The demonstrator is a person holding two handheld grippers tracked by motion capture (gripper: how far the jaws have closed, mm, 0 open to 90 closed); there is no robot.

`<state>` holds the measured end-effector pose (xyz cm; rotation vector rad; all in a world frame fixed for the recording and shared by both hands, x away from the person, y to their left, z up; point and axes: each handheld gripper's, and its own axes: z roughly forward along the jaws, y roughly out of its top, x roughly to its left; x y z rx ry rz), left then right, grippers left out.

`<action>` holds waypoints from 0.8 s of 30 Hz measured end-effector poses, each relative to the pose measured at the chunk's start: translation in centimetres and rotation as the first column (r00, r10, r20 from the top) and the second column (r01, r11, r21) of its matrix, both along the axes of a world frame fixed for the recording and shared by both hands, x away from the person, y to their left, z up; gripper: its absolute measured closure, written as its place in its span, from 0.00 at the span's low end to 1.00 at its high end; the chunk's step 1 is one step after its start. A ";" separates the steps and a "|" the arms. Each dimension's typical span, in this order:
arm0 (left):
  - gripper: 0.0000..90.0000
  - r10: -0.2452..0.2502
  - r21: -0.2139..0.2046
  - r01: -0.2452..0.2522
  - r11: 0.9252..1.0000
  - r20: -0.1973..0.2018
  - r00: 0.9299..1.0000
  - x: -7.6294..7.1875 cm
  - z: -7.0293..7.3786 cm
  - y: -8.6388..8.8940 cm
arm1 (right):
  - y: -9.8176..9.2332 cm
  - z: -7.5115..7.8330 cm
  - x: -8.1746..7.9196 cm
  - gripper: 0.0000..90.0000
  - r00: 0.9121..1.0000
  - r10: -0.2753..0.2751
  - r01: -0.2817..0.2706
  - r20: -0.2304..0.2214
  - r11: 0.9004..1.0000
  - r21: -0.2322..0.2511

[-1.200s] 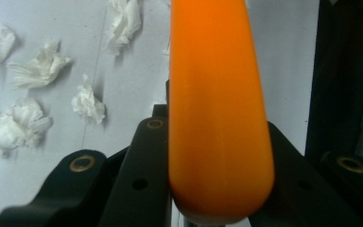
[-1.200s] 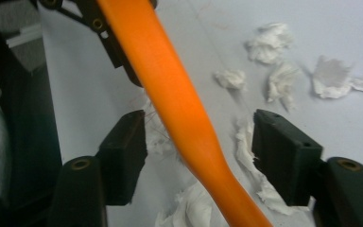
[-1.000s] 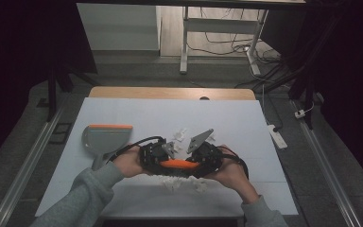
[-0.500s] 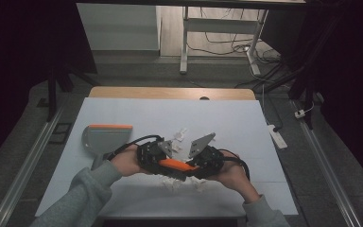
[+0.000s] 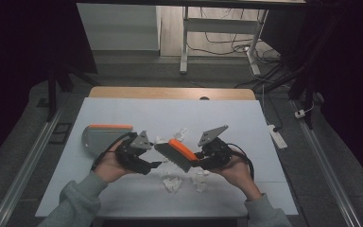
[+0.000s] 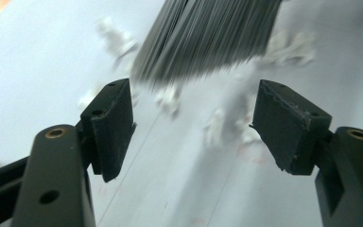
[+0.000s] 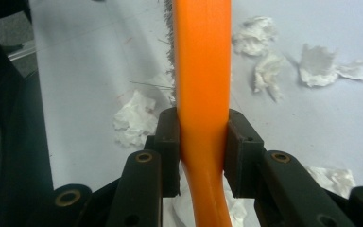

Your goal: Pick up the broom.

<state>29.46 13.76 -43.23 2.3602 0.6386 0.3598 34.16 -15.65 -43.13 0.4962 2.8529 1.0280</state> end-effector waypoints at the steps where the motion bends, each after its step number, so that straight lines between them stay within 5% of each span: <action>1: 0.34 0.017 -0.015 -0.017 1.000 0.003 1.000 -0.3 -0.1 0.6 | -0.1 0.0 0.1 0.78 1.000 -0.006 0.006 0.004 1.000 0.006; 11: 0.33 0.187 -0.086 -0.184 0.979 0.034 0.982 -3.4 -1.2 5.5 | -1.1 0.5 0.6 0.78 0.998 -0.052 0.052 0.017 0.998 0.028; 18: 0.28 0.247 -0.054 -0.243 0.968 0.079 0.966 -5.4 -1.9 6.6 | -2.1 0.8 0.8 0.78 0.995 -0.096 0.095 0.022 0.994 0.047; 24: 0.29 0.301 -0.131 -0.290 0.948 0.067 0.951 -5.6 -2.5 8.2 | -2.9 1.4 0.9 0.78 0.989 -0.137 0.134 0.047 0.988 0.072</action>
